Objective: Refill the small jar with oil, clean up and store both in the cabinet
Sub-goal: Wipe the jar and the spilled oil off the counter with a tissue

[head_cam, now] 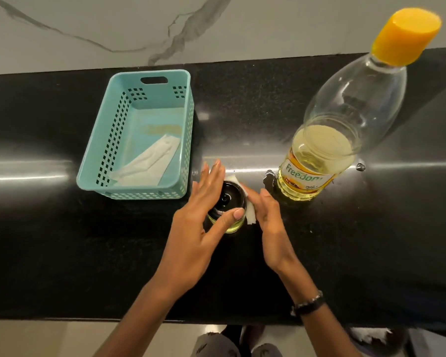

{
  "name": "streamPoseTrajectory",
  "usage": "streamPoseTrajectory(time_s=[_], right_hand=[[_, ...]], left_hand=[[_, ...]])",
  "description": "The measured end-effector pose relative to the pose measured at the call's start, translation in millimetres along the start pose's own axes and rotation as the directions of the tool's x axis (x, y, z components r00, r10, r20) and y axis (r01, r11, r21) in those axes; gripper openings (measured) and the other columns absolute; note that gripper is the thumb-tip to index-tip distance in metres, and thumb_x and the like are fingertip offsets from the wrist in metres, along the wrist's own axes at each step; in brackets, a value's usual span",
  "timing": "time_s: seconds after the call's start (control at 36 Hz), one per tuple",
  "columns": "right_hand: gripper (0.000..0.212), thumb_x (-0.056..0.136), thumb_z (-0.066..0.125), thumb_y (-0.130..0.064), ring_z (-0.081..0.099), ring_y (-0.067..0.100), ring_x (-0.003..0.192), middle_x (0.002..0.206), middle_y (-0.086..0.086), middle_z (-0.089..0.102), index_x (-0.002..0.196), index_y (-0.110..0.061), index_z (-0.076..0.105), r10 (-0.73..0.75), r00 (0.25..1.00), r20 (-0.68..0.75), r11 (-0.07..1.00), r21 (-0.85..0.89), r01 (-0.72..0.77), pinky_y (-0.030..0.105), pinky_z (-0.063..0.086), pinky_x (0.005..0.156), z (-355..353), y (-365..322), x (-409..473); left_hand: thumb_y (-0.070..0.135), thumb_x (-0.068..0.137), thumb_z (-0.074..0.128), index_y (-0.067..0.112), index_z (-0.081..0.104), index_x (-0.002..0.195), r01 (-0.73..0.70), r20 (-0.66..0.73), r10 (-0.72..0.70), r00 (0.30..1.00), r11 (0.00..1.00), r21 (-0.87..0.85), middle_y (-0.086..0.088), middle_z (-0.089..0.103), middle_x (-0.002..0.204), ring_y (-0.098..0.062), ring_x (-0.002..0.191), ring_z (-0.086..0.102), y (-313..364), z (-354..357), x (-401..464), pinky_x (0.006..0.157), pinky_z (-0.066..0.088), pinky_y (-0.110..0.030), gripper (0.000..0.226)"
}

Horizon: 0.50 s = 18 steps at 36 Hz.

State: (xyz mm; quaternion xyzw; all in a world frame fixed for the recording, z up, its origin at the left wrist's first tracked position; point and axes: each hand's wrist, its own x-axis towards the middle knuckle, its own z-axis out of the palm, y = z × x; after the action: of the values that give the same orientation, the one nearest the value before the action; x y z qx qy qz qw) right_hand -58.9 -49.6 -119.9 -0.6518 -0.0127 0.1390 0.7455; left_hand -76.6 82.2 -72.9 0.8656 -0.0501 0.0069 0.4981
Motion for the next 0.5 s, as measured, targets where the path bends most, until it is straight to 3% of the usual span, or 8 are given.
streamPoseTrajectory(time_s=[0.08,0.19,0.31,0.42,0.5], right_hand=[[0.047,0.101,0.017,-0.046,0.052,-0.004,0.119,0.120,-0.018,0.065,0.120,-0.035,0.059,0.093,0.995,0.022,0.995,-0.050,-0.092,0.004,0.037,0.091,-4.2,0.0,-2.6],[0.044,0.100,0.016,-0.041,0.050,-0.013,0.116,0.113,-0.033,0.062,0.119,-0.034,0.055,0.103,0.995,0.020,0.995,-0.016,-0.102,0.000,0.036,0.088,-9.1,-10.9,-18.6],[0.054,0.095,0.013,-0.041,0.043,-0.003,0.130,0.132,-0.020,0.056,0.129,-0.028,0.053,0.049,0.998,0.034,0.999,0.021,-0.049,0.013,0.033,0.105,-12.5,-18.1,-14.2],[0.056,0.100,0.008,-0.032,0.054,0.003,0.121,0.122,-0.012,0.065,0.121,-0.023,0.058,0.070,0.989,0.128,0.997,-0.030,-0.067,0.011,0.039,0.095,-8.8,-23.3,15.0],[0.057,0.099,0.011,-0.041,0.056,0.005,0.118,0.121,-0.007,0.066,0.122,-0.022,0.060,0.184,0.966,0.180,0.978,-0.136,-0.161,0.012,0.041,0.094,-11.1,-16.1,29.1]], left_hand=[[0.032,0.091,0.060,0.015,0.029,0.148,-0.005,-0.012,0.005,1.000,1.000,-0.015,0.011,0.026,0.155,-0.003,0.145,0.015,-1.7,1.9,-0.7,0.118,0.010,-0.020,0.067],[0.026,0.093,0.059,0.014,0.028,0.149,-0.003,-0.016,0.002,1.000,0.999,-0.037,0.013,0.023,0.155,-0.002,0.144,0.016,-3.9,3.3,-1.6,0.117,0.009,-0.017,0.065],[0.029,0.092,0.056,0.013,0.028,0.148,-0.012,-0.011,0.012,1.000,0.998,-0.054,0.011,0.023,0.156,-0.007,0.145,0.018,-5.0,4.1,-1.5,0.118,0.009,-0.019,0.066],[0.029,0.092,0.055,0.013,0.024,0.150,-0.008,-0.006,0.007,1.000,0.997,-0.080,0.012,0.019,0.158,-0.010,0.146,0.016,-6.1,5.1,-0.5,0.118,0.009,-0.021,0.067],[0.028,0.093,0.054,0.013,0.020,0.150,-0.006,-0.014,0.005,1.000,0.996,-0.084,0.011,0.016,0.159,-0.011,0.147,0.013,-6.8,7.2,-0.1,0.119,0.007,-0.023,0.068]])
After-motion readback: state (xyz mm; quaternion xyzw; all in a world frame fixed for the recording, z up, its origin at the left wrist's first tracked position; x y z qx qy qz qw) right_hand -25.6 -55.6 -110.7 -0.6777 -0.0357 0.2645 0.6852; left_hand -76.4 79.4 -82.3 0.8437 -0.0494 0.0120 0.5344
